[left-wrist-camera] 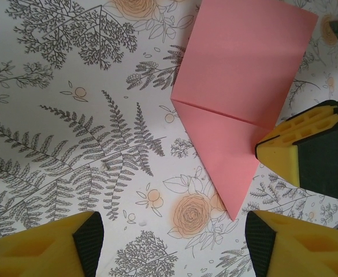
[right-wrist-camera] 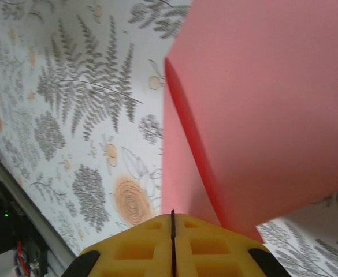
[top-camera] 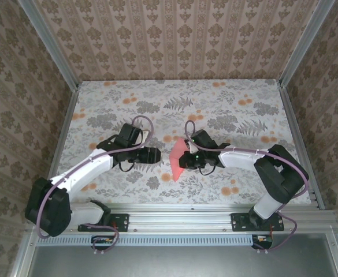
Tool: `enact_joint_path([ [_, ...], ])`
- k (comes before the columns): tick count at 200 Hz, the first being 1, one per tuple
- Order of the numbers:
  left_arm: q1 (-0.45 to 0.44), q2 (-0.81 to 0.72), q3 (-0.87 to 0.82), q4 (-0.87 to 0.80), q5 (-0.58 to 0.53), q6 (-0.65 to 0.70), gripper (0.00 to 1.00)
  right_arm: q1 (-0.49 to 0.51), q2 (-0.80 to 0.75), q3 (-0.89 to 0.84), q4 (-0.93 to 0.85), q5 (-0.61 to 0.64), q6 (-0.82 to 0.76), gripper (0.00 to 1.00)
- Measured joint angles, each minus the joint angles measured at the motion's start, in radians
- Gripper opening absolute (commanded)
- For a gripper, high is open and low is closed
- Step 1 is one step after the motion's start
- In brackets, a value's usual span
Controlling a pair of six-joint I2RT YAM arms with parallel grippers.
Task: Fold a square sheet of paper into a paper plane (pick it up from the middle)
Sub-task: Fold the wing for the fifth time at the center of the table.
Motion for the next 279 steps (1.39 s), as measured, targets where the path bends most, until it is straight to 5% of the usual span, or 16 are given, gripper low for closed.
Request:
enact_joint_path([
  [123,-0.065,0.090,-0.030,0.157,0.057,-0.126,0.64,-0.062,0.006,-0.140,0.132,-0.028,0.004,0.05],
  [279,-0.193,0.340,-0.071,0.513,-0.054,-0.477,0.45,-0.087,0.006,-0.209,0.267,-0.087,0.008,0.02],
])
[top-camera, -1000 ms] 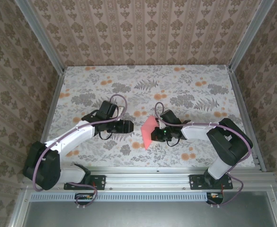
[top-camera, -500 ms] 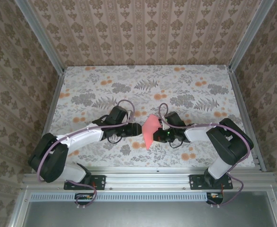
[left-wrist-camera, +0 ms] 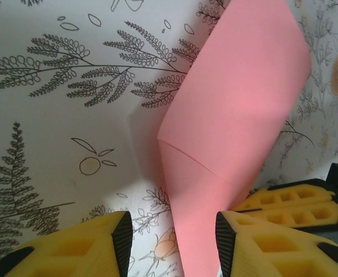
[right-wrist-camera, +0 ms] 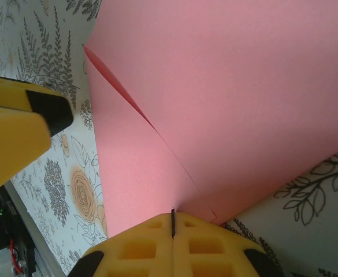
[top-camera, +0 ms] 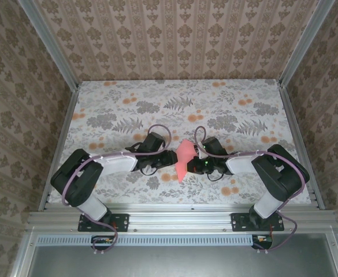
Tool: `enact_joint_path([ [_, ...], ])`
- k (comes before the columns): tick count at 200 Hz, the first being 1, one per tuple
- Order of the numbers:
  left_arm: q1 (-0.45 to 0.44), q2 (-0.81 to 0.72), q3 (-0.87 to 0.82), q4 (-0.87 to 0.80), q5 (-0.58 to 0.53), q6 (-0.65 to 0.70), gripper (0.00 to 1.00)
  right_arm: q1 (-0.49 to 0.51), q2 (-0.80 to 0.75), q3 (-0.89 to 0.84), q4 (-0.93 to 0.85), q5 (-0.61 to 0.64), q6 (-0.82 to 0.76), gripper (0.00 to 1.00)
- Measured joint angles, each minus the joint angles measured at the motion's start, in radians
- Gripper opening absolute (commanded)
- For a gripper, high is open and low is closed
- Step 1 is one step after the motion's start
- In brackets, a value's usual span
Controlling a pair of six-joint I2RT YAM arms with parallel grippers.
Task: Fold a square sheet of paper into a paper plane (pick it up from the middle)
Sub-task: Fold the wing for the fifth time at the center of the table.
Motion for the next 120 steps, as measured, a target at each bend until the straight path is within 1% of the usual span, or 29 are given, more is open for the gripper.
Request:
enact_joint_path([
  [30,0.000,0.040,0.003,0.041,-0.004,-0.021,0.44,0.000,0.000,-0.006,0.009,-0.009,0.000,0.02],
  [49,0.000,0.063,0.016,0.053,-0.003,-0.030,0.41,-0.002,0.001,-0.007,0.010,-0.015,0.000,0.02],
  [81,0.000,0.088,0.045,0.079,-0.001,-0.038,0.35,-0.007,0.002,-0.013,0.020,-0.021,0.000,0.02],
  [98,0.000,0.090,0.051,0.086,0.000,-0.039,0.30,-0.010,0.002,-0.013,0.020,-0.023,0.000,0.02],
  [120,0.002,0.090,0.053,0.086,0.000,-0.039,0.25,-0.014,0.002,-0.014,0.022,-0.028,0.000,0.02],
])
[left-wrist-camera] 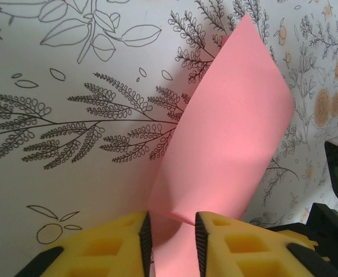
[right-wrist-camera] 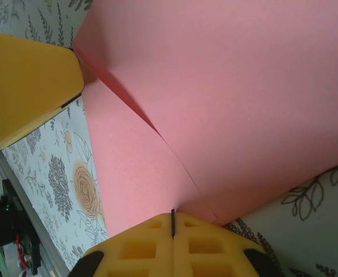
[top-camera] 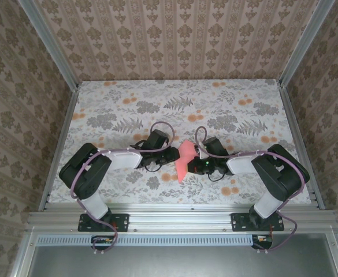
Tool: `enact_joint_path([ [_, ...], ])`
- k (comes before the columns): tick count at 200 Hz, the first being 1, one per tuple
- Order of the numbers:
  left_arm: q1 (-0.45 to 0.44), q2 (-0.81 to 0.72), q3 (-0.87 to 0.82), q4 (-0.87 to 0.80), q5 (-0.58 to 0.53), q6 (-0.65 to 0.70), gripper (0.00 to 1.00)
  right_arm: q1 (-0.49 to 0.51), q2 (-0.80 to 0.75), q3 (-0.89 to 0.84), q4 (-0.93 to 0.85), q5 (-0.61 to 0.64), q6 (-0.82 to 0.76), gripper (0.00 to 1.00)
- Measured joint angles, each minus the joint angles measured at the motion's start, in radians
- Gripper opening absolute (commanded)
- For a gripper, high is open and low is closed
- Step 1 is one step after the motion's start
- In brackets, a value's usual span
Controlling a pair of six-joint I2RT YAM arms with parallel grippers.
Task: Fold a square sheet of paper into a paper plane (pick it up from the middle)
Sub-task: Fold the wing for the fifth time at the center of the table.
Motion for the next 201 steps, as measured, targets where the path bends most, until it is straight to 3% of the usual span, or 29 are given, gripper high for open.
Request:
enact_joint_path([
  [66,0.000,0.000,0.010,-0.023,0.000,0.005,0.09,-0.007,0.000,0.000,0.000,-0.006,0.000,0.02],
  [201,-0.045,0.003,0.112,-0.126,0.002,0.092,0.11,-0.010,0.000,0.021,-0.056,0.002,-0.028,0.01],
])
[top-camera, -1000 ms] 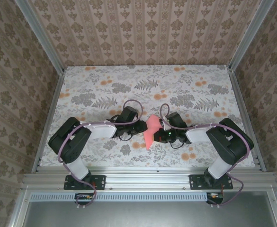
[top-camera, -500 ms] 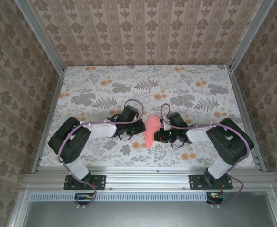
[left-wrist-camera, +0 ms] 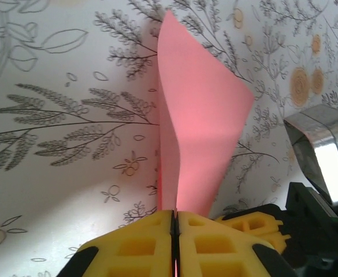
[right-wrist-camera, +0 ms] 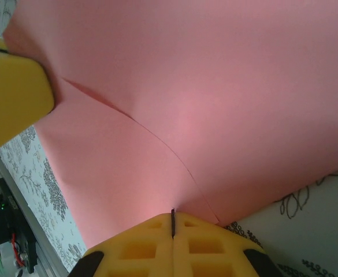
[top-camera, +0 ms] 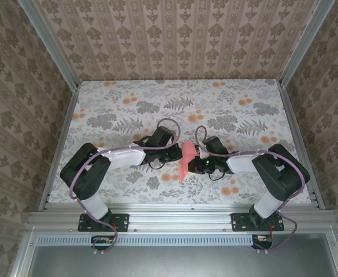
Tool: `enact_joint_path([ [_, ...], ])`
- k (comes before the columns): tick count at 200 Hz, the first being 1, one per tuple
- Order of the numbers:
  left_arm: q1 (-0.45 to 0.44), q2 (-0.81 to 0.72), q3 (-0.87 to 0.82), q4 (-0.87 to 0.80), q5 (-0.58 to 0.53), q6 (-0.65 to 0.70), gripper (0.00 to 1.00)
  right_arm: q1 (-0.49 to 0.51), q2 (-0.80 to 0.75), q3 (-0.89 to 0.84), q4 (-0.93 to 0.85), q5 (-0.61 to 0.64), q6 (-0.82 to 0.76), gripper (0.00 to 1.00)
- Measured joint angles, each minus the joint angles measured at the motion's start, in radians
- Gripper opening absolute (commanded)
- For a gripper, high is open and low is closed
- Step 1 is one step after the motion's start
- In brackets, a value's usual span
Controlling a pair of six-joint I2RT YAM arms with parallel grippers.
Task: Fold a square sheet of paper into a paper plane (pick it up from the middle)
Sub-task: Fold the wing for the fifth time at the center of the table.
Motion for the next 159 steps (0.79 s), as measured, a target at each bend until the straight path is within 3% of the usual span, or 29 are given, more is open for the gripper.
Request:
enact_joint_path([
  [159,-0.042,0.086,0.050,0.001,0.021,0.016,0.11,0.000,0.000,0.000,0.005,0.004,-0.002,0.01],
])
